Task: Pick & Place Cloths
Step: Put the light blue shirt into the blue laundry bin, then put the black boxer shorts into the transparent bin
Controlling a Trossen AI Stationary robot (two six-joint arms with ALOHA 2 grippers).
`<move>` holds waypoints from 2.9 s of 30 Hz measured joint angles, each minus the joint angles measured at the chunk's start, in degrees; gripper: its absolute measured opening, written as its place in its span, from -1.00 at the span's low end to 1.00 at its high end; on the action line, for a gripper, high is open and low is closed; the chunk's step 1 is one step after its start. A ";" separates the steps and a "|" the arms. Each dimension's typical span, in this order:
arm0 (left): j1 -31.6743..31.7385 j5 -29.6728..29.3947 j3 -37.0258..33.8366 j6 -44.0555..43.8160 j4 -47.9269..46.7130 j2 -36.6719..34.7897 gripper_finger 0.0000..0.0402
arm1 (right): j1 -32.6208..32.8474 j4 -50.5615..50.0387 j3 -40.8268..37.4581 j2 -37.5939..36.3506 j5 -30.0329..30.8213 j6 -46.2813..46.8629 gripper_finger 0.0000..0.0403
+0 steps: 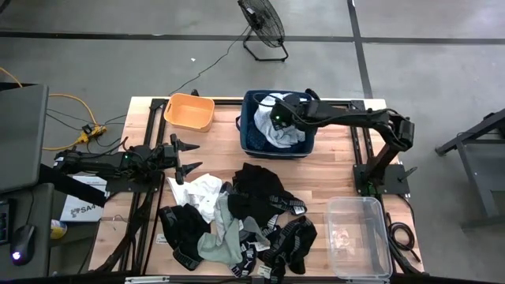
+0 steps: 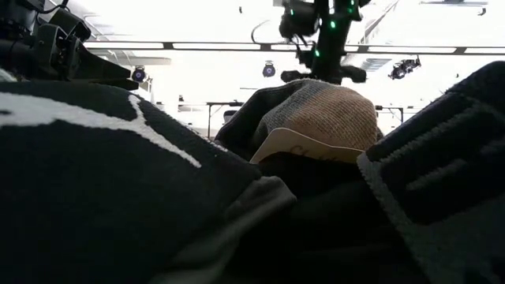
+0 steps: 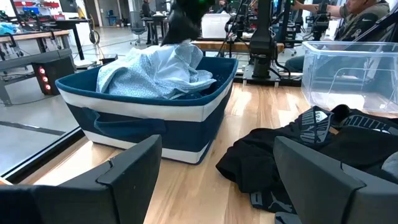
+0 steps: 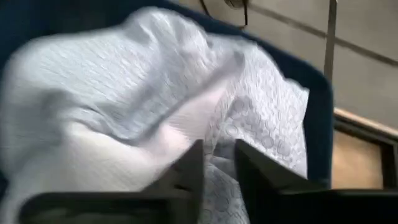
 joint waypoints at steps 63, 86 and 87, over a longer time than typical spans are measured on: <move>0.00 0.02 0.00 0.00 -1.51 0.01 0.52 | 39.23 6.70 -17.88 -13.22 -24.54 -11.99 0.20; 0.00 0.01 0.00 0.01 -1.52 0.01 0.52 | 46.67 15.73 -18.82 2.51 -24.28 -16.67 0.20; -0.01 0.00 0.00 0.00 -1.53 -0.01 0.52 | 46.48 15.62 -18.82 2.88 -24.14 -16.67 0.20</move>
